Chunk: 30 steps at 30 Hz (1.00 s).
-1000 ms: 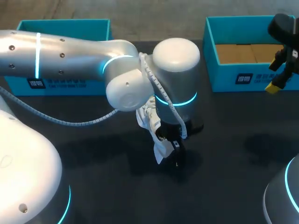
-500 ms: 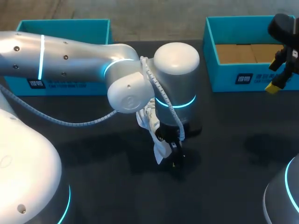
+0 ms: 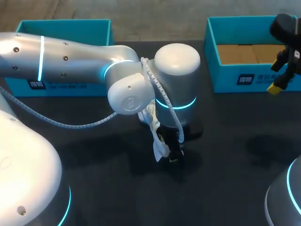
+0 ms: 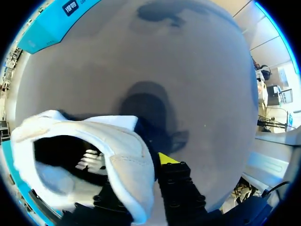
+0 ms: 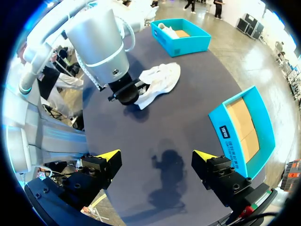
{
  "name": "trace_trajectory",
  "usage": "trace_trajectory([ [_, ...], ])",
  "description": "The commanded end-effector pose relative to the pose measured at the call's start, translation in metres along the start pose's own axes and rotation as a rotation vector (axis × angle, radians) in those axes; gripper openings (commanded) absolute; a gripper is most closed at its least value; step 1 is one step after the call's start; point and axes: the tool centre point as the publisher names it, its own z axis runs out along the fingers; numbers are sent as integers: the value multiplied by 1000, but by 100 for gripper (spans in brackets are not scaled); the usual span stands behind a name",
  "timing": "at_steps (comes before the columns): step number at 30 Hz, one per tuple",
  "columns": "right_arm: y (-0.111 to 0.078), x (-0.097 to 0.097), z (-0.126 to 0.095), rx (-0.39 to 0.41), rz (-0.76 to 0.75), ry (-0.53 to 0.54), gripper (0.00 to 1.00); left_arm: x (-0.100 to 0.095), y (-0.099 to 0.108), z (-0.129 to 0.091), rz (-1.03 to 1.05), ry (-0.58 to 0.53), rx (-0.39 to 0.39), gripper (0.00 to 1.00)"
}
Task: Take the shoe out of the shoebox, open the shoe tongue, remove and reinsert the insole, then place the shoe into the shoebox
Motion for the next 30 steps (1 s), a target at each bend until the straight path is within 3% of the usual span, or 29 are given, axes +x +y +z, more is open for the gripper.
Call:
trace_trajectory([
  [1, 2, -1, 0, 5, 2, 3, 100, -1, 0, 1, 8, 22, -7, 0],
  [7, 2, -1, 0, 5, 2, 3, 100, 4, 4, -17, 54, 36, -49, 0],
  [12, 2, -1, 0, 5, 2, 3, 100, 6, 8, -49, 98, 50, -105, 0],
  [13, 2, -1, 0, 5, 2, 3, 100, 7, 9, -57, 110, 56, -83, 0],
  [14, 2, -1, 0, 5, 2, 3, 100, 7, 10, -63, 109, 58, -118, 0],
  [30, 2, -1, 0, 5, 2, 3, 100, 3, 29, -164, 88, 3, -83, 0],
])
